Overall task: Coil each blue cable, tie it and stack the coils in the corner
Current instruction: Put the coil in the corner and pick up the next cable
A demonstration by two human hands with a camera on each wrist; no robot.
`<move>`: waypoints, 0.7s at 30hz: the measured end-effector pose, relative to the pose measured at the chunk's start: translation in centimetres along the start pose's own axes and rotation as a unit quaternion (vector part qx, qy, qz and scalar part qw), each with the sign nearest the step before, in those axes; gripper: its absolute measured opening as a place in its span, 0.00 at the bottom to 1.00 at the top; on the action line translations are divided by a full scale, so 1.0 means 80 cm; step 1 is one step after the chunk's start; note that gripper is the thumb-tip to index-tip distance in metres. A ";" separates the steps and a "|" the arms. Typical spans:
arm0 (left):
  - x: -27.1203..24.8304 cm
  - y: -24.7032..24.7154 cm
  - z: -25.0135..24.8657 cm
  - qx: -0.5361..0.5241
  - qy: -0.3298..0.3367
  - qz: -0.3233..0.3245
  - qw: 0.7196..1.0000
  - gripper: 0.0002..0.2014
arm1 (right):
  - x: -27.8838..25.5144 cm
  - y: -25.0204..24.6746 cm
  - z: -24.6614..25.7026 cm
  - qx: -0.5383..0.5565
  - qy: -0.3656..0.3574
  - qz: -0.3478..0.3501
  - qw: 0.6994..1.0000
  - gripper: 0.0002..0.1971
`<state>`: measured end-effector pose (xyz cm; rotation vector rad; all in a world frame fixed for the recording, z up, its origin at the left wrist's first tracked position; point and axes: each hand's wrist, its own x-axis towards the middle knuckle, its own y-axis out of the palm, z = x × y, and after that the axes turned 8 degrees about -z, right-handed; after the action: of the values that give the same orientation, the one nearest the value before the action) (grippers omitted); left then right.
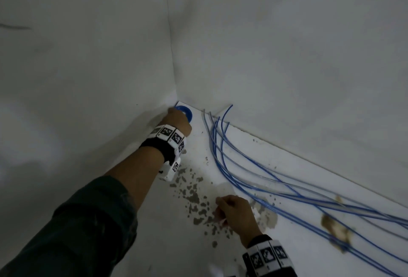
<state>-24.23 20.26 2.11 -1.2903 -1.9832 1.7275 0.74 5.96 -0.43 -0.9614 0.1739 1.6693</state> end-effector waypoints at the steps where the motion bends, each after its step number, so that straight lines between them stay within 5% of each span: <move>1: -0.010 0.000 -0.003 0.056 0.027 -0.012 0.998 0.33 | -0.002 0.000 0.002 0.004 -0.001 0.000 1.000 0.14; 4: -0.044 0.006 -0.023 0.177 0.217 -0.088 0.956 0.32 | -0.003 -0.003 0.008 0.015 0.005 -0.002 1.000 0.13; 7: -0.067 0.031 -0.043 0.161 0.440 -0.089 0.879 0.22 | -0.001 -0.010 0.016 0.013 -0.001 -0.012 1.000 0.12; 9: -0.067 0.045 -0.055 0.176 0.523 -0.080 0.830 0.21 | 0.000 -0.018 0.021 0.012 -0.012 -0.024 1.000 0.13; 14: -0.058 0.050 -0.087 0.411 0.512 -0.044 0.753 0.15 | -0.002 -0.050 0.031 0.027 -0.051 -0.061 0.996 0.13; 19: -0.051 0.027 -0.099 0.468 0.513 -0.039 0.718 0.10 | 0.002 -0.083 0.022 0.006 -0.087 -0.087 0.992 0.14; 21: -0.054 0.013 -0.102 0.465 0.545 -0.086 0.692 0.05 | 0.007 -0.093 0.015 -0.008 -0.110 -0.106 0.988 0.14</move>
<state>-15.83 22.83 5.20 -1.1516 -0.3864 1.0512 6.58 9.63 2.69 -0.7720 -0.0879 1.5669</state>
